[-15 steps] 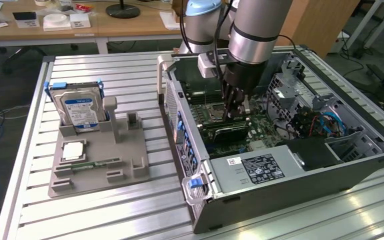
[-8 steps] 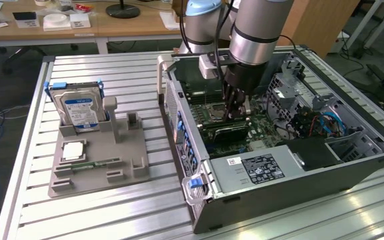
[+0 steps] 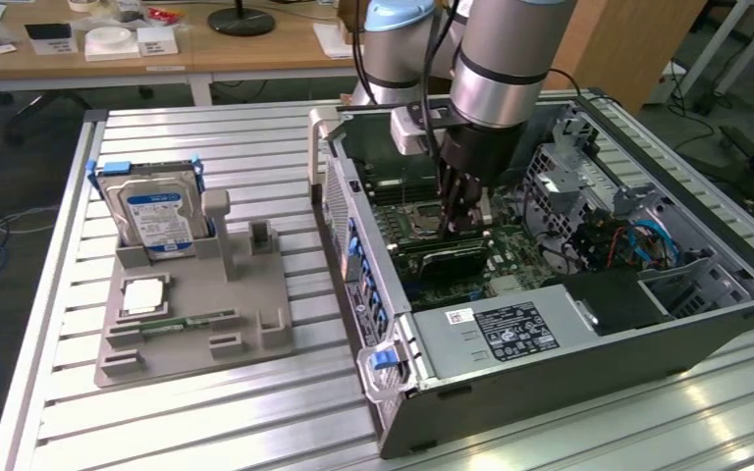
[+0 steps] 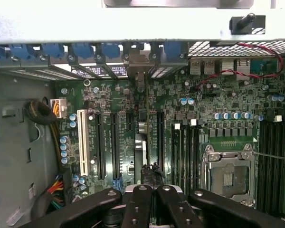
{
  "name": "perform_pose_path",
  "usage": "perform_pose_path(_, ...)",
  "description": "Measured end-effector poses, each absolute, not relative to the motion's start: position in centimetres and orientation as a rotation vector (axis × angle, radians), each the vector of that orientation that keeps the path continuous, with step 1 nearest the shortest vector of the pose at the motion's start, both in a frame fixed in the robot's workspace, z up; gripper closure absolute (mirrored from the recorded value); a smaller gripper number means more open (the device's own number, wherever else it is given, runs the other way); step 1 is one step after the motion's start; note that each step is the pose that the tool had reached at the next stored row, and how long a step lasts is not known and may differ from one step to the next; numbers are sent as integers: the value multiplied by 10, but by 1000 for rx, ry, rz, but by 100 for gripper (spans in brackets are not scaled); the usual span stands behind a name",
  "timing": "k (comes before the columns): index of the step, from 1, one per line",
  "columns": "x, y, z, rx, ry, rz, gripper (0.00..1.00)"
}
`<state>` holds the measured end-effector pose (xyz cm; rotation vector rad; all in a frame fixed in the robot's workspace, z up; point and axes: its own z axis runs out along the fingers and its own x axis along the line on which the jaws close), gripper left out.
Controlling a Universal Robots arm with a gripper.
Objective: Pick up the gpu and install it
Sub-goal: 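Press down on the gpu until it lock into place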
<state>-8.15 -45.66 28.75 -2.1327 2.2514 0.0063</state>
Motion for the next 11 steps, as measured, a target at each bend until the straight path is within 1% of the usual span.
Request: perform_pose_path(11, -82, -459, 280, -2131, 2254, 6, 89)
